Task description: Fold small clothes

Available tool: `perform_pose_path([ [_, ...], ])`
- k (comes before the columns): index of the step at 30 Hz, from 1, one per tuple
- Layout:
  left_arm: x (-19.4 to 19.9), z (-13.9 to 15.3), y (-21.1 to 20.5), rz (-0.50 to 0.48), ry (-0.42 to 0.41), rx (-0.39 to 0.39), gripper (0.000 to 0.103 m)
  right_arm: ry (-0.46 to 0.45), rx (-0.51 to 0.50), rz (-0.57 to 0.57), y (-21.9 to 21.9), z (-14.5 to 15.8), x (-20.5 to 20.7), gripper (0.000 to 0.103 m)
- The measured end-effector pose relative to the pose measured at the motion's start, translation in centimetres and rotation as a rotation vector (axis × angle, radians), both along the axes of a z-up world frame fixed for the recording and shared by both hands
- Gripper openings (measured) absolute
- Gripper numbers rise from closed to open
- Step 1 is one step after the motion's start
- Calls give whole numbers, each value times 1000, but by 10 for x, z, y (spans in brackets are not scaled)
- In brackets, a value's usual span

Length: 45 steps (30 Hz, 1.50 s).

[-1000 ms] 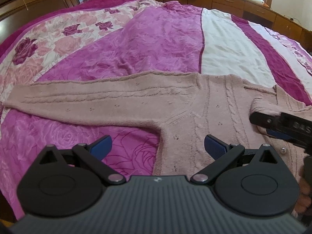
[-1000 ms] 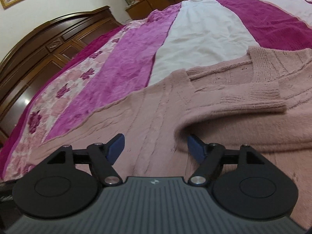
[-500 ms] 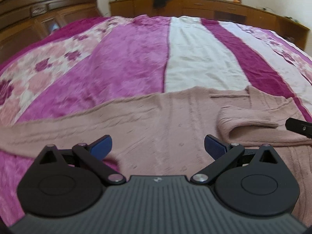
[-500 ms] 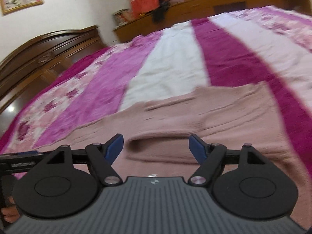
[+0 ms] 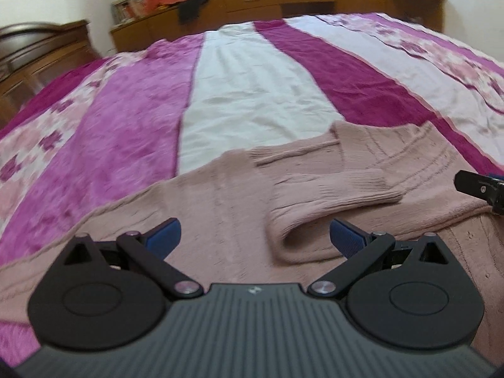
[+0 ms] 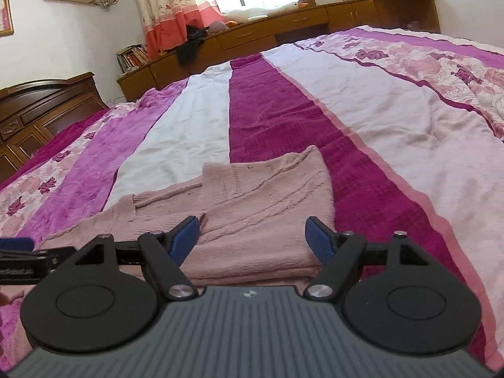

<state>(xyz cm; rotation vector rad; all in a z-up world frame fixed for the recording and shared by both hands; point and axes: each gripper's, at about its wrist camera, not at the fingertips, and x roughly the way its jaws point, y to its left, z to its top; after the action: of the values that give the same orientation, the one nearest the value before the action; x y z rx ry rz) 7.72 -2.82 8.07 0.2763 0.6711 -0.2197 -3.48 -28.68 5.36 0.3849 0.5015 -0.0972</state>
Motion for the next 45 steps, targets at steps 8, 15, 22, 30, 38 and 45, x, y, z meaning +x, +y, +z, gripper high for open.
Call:
perform_pose_path([
  [8,9,-21,-41,-110,-8,84,102,7,0,7,-1,-24,6,72],
  [15,20,-34,-62,-184,-31,153,86,6,-27,14,3,-36,7,72],
  [22,28,-40,-70,-225,-16,110,36,-2,-73,23,9,-44,6,72],
  [30,31,-12,-39,-57,-63,-54,10,-10,-79,25,10,-46,5,72],
  [38,28,2,35,217,-90,-148,10,-10,-79,25,9,-46,5,72],
  [45,26,-25,79,326,10,-169,10,-10,-70,24,8,-46,5,72],
])
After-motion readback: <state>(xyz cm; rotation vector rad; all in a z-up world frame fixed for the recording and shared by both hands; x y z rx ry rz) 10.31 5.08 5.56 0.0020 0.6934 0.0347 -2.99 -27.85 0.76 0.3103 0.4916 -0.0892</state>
